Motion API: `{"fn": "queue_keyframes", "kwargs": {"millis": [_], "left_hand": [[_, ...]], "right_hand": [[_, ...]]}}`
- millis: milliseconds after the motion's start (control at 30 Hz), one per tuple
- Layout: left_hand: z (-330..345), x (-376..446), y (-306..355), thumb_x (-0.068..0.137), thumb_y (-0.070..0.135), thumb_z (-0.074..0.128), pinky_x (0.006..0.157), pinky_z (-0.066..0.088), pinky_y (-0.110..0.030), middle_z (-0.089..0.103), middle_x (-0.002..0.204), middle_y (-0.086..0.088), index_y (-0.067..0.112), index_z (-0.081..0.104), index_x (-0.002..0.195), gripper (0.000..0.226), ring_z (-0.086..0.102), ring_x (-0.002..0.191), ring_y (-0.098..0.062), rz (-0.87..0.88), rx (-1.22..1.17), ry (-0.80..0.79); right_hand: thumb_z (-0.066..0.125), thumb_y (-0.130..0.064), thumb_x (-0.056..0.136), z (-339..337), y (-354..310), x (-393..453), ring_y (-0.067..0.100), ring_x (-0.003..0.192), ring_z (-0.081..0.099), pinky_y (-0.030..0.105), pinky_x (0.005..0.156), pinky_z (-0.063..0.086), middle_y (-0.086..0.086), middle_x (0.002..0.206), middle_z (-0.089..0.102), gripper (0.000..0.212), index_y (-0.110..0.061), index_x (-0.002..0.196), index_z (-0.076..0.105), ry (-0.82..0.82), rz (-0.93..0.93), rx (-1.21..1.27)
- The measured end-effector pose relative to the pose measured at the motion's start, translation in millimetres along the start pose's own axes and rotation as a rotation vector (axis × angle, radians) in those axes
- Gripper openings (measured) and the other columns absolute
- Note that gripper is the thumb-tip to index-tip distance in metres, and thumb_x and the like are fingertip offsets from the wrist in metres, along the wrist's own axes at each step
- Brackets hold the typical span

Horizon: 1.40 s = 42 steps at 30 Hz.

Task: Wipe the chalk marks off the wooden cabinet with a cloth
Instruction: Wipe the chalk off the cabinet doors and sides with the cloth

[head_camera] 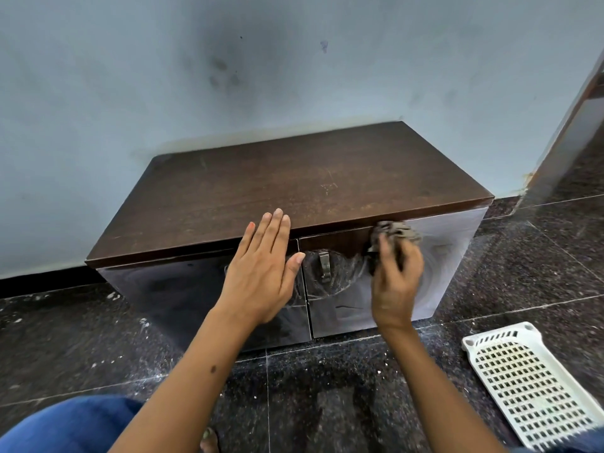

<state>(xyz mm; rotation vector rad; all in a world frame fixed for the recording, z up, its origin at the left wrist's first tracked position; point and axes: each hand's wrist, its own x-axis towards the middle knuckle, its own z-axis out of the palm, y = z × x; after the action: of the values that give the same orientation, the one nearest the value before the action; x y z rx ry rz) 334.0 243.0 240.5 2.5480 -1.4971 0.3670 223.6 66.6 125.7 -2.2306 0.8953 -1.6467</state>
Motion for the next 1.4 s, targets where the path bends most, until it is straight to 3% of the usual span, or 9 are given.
{"fn": "queue_keyframes", "kwargs": {"millis": [100, 200, 367, 600, 800, 1100, 1200, 1300, 1400], "left_hand": [[-1.3, 2.1, 1.6, 0.086, 0.053, -0.007, 0.117, -0.007, -0.029, 0.006, 0.158, -0.003, 0.011, 0.007, 0.15, 0.078, -0.001, 0.146, -0.014, -0.02, -0.022, -0.001], [-1.6, 2.3, 3.6, 0.085, 0.053, -0.009, 0.118, -0.006, -0.029, 0.004, 0.158, -0.002, 0.012, 0.006, 0.15, 0.079, -0.002, 0.146, -0.014, -0.03, -0.014, -0.007], [-1.9, 1.1, 3.4, 0.084, 0.053, -0.01, 0.117, -0.009, -0.029, 0.001, 0.158, -0.003, 0.011, 0.003, 0.15, 0.079, -0.005, 0.145, -0.014, -0.024, 0.0, -0.034], [-1.4, 1.4, 3.5, 0.083, 0.054, -0.012, 0.115, -0.012, -0.027, -0.003, 0.158, -0.001, 0.013, -0.001, 0.15, 0.079, -0.01, 0.145, -0.012, -0.037, -0.011, -0.043], [2.6, 1.9, 1.1, 0.086, 0.053, -0.007, 0.115, -0.013, -0.027, 0.0, 0.159, 0.0, 0.014, 0.003, 0.15, 0.076, -0.008, 0.145, -0.012, -0.037, -0.037, -0.027], [3.3, -0.5, -1.3, 0.087, 0.053, -0.007, 0.116, -0.011, -0.028, -0.001, 0.158, -0.001, 0.014, 0.002, 0.15, 0.075, -0.008, 0.145, -0.012, -0.012, -0.019, -0.023], [-1.7, 1.1, -2.4, 0.086, 0.055, -0.007, 0.116, -0.009, -0.023, 0.003, 0.158, 0.003, 0.017, 0.008, 0.15, 0.077, -0.004, 0.145, -0.008, -0.023, -0.114, -0.022], [-9.5, 5.8, -1.3, 0.094, 0.056, 0.0, 0.116, -0.006, -0.022, 0.008, 0.157, 0.006, 0.018, 0.015, 0.149, 0.069, 0.0, 0.144, -0.004, -0.073, -0.286, -0.073], [-13.6, 8.8, -1.0, 0.099, 0.041, 0.01, 0.117, -0.004, -0.023, 0.01, 0.157, 0.006, 0.016, 0.019, 0.149, 0.057, 0.001, 0.144, -0.004, -0.116, -0.385, -0.102]], "right_hand": [[0.044, -0.009, 0.096, -1.4, -5.9, -1.1, 0.026, 0.119, 0.041, 0.031, 0.107, 0.033, 0.011, 0.127, 0.04, 0.036, 0.0, 0.13, 0.053, 0.073, 0.099, 0.042], [0.046, -0.019, 0.098, 5.9, -35.4, -8.3, 0.01, 0.122, 0.038, 0.026, 0.11, 0.031, 0.003, 0.131, 0.042, 0.038, -0.013, 0.135, 0.048, 0.006, 0.19, 0.128], [0.07, 0.005, 0.076, 23.0, -25.3, -38.2, 0.031, 0.112, 0.041, 0.041, 0.089, 0.049, 0.011, 0.122, 0.042, 0.061, -0.014, 0.13, 0.049, -0.103, -0.25, -0.021], [0.083, 0.011, 0.043, 9.7, 23.3, -81.3, 0.03, 0.109, 0.041, 0.046, 0.08, 0.051, 0.009, 0.126, 0.04, 0.085, -0.013, 0.122, 0.062, -0.461, -0.371, -0.212], [0.049, -0.001, 0.082, 15.7, -8.3, -48.1, 0.029, 0.111, 0.041, 0.043, 0.08, 0.047, 0.01, 0.122, 0.042, 0.049, -0.015, 0.128, 0.047, -0.181, -0.297, -0.083], [0.071, 0.008, 0.071, 21.8, -1.1, -57.2, 0.03, 0.108, 0.043, 0.044, 0.078, 0.05, 0.011, 0.12, 0.046, 0.056, -0.012, 0.121, 0.056, -0.199, -0.325, -0.08], [0.062, 0.002, 0.081, 16.1, -12.9, -66.7, 0.027, 0.11, 0.042, 0.046, 0.084, 0.051, 0.015, 0.117, 0.052, 0.038, -0.007, 0.118, 0.063, -0.253, -0.123, 0.06], [0.053, 0.002, 0.089, 11.8, -56.0, -44.5, 0.021, 0.113, 0.043, 0.032, 0.099, 0.041, 0.02, 0.117, 0.053, 0.039, -0.005, 0.127, 0.054, -0.082, 0.197, 0.287], [0.048, -0.006, 0.09, 13.2, -82.7, -12.3, 0.021, 0.115, 0.043, 0.026, 0.104, 0.037, 0.013, 0.121, 0.048, 0.036, -0.002, 0.125, 0.057, 0.004, 0.132, 0.323]]}}
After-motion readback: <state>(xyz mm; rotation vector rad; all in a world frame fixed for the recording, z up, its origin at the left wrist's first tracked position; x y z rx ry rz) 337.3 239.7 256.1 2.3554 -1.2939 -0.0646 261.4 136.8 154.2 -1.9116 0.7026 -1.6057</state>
